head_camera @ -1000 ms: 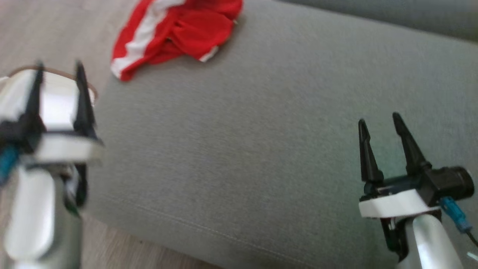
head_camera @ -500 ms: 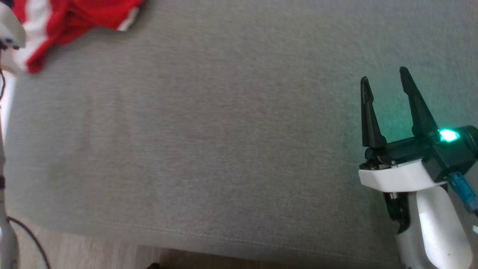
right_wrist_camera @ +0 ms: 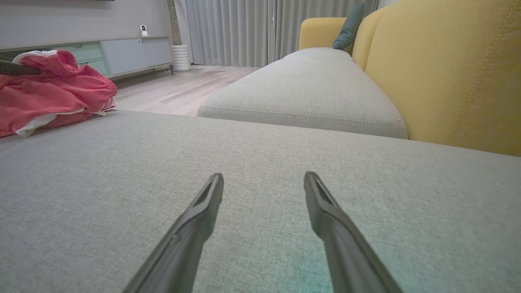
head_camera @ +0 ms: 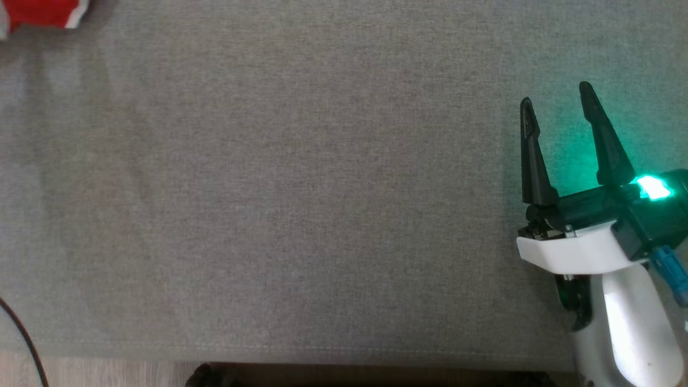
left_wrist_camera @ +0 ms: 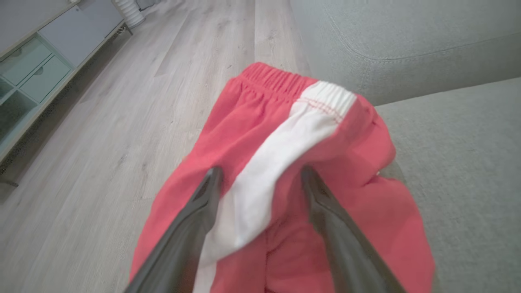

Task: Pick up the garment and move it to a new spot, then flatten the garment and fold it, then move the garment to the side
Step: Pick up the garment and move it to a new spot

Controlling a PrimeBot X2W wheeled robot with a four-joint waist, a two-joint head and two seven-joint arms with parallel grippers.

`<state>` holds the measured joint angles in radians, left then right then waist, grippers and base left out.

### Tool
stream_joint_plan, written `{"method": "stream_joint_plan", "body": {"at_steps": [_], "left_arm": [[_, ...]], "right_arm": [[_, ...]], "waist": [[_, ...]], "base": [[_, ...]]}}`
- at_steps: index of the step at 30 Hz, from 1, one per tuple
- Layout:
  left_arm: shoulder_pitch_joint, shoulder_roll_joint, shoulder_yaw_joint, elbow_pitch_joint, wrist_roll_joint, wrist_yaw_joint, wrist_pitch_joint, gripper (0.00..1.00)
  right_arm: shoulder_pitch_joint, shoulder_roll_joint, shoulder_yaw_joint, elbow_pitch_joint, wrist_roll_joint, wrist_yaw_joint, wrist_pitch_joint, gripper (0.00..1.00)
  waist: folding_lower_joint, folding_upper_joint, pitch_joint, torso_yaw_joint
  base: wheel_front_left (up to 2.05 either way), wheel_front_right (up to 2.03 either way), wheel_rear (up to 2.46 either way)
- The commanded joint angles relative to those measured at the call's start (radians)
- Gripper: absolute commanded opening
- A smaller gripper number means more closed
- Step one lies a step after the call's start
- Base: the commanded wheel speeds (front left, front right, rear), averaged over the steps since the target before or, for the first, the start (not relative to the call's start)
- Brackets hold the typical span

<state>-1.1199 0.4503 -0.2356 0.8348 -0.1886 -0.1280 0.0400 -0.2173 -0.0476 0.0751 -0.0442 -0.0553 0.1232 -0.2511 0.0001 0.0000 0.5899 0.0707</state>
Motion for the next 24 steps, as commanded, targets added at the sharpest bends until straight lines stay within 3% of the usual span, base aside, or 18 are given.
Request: {"method": "stream_joint_plan", "body": {"at_steps": [1, 4, 13, 24], "left_arm": [[-0.053, 0.070, 0.033, -0.009, 0.004, 0.019, -0.023, 1.00], [-0.070, 0.066, 0.029, 0.020, 0.007, 0.032, -0.053, 0.00], [-0.099, 0.061, 0.006, 0.051, 0.016, 0.032, -0.177, 0.00], [-0.122, 0.027, -0.096, -0.002, -0.008, 0.000, -0.234, 0.00]], "right_arm": [[-0.007, -0.003, 0.026, -0.038, -0.010, 0.008, -0.011, 1.00], [-0.008, -0.003, 0.025, -0.036, -0.009, 0.008, -0.011, 1.00], [-0.015, -0.003, 0.029, -0.014, 0.016, 0.008, -0.011, 1.00], [0.019, -0.003, 0.010, 0.028, 0.075, 0.008, -0.011, 1.00]], "waist": [[-0.0001, 0.0000, 0.009, -0.007], [-0.0001, 0.0000, 0.010, -0.008], [-0.0001, 0.0000, -0.056, 0.002], [-0.0001, 0.0000, -0.274, -0.018]], "base": [[0.00, 0.00, 0.00], [0.00, 0.00, 0.00], [0.00, 0.00, 0.00], [0.00, 0.00, 0.00]]}}
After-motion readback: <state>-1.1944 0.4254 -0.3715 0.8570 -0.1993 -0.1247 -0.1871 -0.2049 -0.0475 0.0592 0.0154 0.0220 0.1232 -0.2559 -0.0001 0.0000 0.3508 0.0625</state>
